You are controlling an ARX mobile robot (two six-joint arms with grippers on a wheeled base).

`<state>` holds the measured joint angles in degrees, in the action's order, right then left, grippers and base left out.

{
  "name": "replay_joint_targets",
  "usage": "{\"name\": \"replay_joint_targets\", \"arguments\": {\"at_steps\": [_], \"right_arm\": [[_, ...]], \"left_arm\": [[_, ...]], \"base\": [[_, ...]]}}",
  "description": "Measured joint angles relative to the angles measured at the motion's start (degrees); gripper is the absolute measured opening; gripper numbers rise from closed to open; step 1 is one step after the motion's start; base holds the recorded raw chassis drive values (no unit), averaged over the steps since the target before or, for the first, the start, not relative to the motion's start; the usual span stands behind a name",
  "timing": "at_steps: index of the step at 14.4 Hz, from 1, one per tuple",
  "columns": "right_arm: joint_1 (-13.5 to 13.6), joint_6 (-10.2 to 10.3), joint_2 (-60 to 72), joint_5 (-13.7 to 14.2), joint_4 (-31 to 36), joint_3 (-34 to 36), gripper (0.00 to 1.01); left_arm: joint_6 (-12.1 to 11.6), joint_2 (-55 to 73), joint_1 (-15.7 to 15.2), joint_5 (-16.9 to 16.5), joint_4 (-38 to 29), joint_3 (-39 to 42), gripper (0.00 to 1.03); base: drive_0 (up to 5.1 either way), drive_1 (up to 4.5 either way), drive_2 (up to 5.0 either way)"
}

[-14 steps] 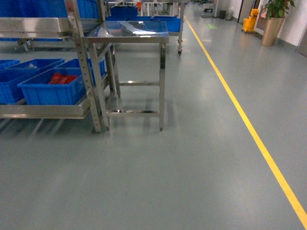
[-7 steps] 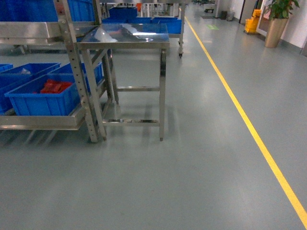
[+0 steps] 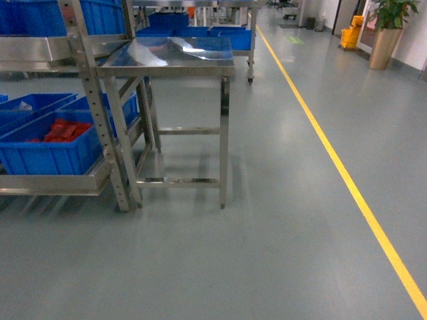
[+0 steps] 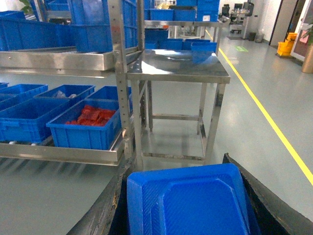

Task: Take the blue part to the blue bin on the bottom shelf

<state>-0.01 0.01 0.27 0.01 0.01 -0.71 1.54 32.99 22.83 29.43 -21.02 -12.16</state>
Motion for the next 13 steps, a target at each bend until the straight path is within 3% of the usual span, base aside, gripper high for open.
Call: {"name": "replay_joint_targets", "arguments": {"at_steps": [13], "right_arm": [[0.0, 0.0, 0.0, 0.0, -0.3, 0.0, 0.98]], "left_arm": [[0.0, 0.1, 0.0, -0.1, 0.0, 0.0, 0.45]], "base": [[0.0, 4.06, -4.1]]}}
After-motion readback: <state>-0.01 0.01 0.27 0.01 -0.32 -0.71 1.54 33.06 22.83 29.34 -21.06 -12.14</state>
